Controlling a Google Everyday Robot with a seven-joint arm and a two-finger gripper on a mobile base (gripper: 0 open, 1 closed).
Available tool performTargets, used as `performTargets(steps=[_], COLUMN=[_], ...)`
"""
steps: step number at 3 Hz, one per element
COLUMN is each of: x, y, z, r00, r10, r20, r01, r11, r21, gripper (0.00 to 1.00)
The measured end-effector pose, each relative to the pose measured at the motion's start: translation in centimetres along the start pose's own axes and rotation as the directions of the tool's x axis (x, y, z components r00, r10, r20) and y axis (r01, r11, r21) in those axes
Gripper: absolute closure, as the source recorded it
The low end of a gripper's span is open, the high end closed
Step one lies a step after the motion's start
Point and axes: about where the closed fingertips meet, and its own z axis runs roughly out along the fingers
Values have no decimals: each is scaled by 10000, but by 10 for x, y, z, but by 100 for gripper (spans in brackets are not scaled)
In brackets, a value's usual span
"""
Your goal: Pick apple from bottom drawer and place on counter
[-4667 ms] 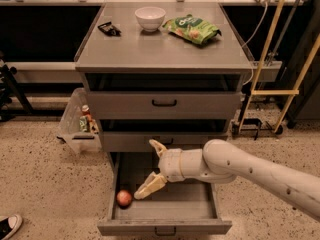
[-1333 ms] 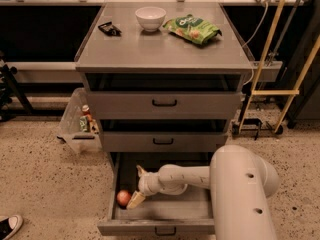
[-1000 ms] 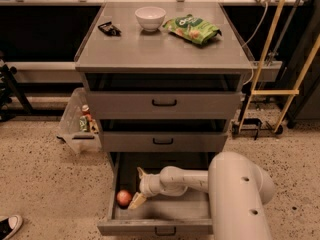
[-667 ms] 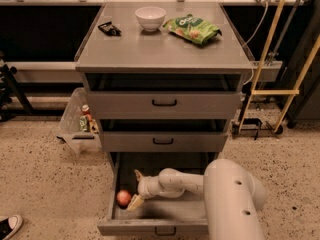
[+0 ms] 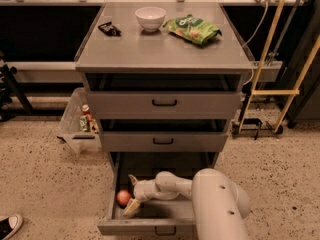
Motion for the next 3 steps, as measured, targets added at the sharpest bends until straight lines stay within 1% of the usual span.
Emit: performTargets(steps=[1,2,3], x=[5,10,15], y=[3,5,5], z=[18,34,42], r00=[9995,9985,9975], r10=[20,151,261], r20=[326,521,653], r01=[-11,-120,-212], r11=[9996,9982,9970], r21=[-294,-590,-745], gripper=[0,0,19])
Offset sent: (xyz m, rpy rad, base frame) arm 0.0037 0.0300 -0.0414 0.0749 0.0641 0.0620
